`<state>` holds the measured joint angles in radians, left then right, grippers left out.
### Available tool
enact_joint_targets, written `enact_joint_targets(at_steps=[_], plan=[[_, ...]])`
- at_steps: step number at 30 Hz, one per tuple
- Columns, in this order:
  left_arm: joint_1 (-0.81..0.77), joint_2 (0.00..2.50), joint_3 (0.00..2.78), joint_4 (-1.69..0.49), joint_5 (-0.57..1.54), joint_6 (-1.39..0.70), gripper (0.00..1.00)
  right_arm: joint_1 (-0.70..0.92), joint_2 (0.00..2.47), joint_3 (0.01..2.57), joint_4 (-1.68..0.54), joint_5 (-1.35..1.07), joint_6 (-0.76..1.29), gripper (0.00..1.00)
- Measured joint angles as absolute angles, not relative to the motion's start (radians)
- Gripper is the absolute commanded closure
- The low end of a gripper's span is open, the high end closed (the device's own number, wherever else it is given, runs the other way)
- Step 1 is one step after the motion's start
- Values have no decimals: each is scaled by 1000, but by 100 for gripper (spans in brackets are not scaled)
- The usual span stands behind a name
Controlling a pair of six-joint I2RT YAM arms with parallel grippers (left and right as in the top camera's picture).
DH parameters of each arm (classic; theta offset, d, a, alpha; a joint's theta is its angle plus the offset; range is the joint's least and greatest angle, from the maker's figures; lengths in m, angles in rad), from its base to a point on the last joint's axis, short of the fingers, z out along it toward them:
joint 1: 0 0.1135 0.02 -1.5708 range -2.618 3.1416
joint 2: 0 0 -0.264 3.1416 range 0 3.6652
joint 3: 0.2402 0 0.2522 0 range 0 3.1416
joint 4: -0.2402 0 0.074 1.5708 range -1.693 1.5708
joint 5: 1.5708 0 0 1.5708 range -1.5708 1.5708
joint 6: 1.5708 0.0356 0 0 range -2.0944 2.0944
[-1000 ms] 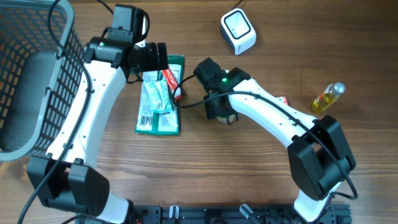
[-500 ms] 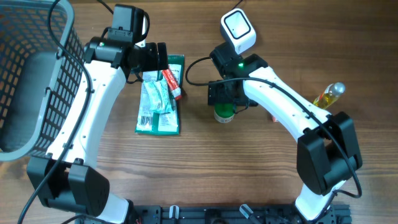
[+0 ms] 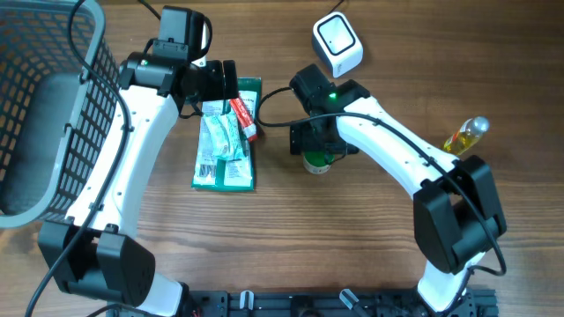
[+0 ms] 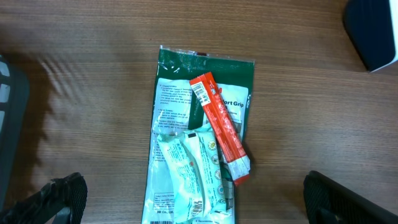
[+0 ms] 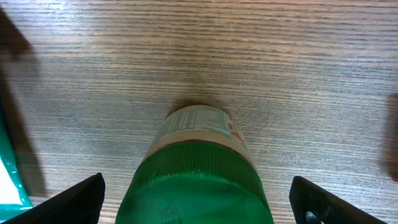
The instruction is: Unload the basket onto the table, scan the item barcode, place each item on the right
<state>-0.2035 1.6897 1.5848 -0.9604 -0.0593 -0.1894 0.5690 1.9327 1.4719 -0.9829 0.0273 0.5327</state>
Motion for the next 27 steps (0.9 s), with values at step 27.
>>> enact_joint_targets(at_steps=[27], plan=[[-204,1690,1585,-960,-59,-189,0,625,1939,1413,-926,117,538,7]])
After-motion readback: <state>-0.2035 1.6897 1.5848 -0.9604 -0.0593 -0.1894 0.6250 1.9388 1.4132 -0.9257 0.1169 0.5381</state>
